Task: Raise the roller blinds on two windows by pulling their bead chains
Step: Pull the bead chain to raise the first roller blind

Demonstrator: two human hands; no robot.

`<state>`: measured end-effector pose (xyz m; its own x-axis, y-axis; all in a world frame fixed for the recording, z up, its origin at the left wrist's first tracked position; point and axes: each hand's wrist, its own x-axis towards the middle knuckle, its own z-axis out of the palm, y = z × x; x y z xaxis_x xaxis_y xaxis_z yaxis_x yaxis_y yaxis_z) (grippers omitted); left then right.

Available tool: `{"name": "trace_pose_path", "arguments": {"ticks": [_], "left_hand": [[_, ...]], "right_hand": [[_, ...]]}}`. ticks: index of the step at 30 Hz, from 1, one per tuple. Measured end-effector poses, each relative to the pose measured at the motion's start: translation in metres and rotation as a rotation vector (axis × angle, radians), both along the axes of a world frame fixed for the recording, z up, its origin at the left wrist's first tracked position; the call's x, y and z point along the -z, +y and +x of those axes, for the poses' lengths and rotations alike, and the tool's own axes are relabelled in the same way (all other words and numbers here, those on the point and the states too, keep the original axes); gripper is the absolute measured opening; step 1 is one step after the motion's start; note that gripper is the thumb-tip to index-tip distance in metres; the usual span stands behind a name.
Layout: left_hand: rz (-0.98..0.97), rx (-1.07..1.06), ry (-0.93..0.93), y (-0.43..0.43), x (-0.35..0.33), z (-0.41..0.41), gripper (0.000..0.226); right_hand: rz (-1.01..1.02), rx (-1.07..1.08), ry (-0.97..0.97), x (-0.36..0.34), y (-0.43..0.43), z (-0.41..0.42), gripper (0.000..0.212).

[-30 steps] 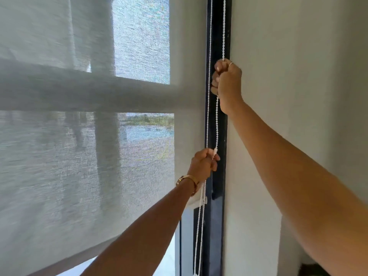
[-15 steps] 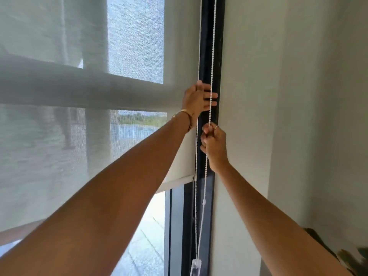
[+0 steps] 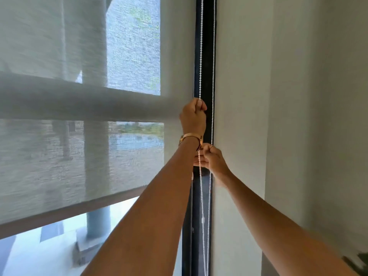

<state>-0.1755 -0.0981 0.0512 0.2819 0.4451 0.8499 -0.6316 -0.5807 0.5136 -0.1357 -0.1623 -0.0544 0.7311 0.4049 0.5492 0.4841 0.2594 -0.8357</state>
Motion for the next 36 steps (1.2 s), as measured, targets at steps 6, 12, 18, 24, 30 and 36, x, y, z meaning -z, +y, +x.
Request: {"name": "trace_pose_path", "arguments": {"ticks": [6,12,18,24,30,36], "left_hand": [[-0.001,0.047,0.015,0.003,0.021,0.002,0.028],[0.021,0.071,0.011,-0.021,0.059,0.003,0.028],[0.007,0.17,0.158,-0.009,0.124,0.007,0.028],[0.061,0.22,0.414,0.021,0.161,0.015,0.027],[-0.1,0.472,0.571,0.044,0.138,0.004,0.03],[-0.129,0.49,0.467,0.053,0.055,0.008,0.039]], "right_hand": [[0.068,-0.004,-0.041,-0.09,-0.02,0.004,0.045],[0.156,-0.158,-0.05,-0.161,-0.008,-0.017,0.051],[0.191,0.086,-0.017,-0.175,0.001,-0.026,0.035],[0.208,0.197,-0.154,-0.128,0.015,-0.014,0.038],[0.217,0.271,-0.192,-0.088,0.005,0.004,0.027],[0.231,0.18,-0.063,-0.05,0.0,0.018,0.04]]}}
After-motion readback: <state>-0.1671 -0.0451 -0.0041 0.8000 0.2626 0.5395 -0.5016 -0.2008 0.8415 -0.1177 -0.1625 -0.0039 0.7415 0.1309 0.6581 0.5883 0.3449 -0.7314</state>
